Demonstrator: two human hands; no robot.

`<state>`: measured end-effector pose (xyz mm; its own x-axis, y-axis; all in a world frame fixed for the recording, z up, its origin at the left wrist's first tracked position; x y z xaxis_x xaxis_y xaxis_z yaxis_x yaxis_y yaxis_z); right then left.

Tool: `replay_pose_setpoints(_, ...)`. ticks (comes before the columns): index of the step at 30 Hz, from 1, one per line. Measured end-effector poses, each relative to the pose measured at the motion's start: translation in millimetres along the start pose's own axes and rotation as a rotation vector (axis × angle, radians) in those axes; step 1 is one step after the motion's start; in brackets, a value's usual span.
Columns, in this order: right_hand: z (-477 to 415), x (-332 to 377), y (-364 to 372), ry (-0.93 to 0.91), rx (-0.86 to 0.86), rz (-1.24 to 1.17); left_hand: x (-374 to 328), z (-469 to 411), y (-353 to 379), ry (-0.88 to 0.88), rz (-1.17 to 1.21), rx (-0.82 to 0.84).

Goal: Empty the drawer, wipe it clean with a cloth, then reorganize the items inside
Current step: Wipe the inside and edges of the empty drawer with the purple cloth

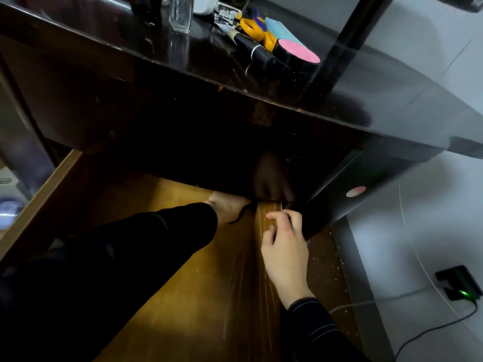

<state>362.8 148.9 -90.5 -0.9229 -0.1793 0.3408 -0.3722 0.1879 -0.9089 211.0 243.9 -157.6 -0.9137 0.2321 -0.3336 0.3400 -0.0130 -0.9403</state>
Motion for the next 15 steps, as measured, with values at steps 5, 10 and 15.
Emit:
replay_pose_setpoints(5, 1, -1, 1, -0.02, -0.022, -0.003, -16, 56, -8, 0.217, -0.248, 0.19)
replay_pose_setpoints(10, 0, -3, 3, -0.035, -0.048, 0.004, -14, 110, 0, 0.434, -0.249, 0.248)
replay_pose_setpoints(15, 0, -4, 4, -0.028, -0.039, -0.009, -9, 51, -13, 0.17, -0.193, 0.141)
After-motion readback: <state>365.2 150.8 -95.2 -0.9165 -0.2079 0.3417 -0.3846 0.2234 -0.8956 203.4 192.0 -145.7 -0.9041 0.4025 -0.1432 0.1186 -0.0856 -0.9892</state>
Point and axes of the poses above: each hand's wrist, its own z-axis away from the middle knuckle, its own y-axis out of the palm, x = y × z, the point moved 3 cm from there along -z, towards the middle knuckle, and after that the axes turned 5 degrees about z, right-handed, at the moved point
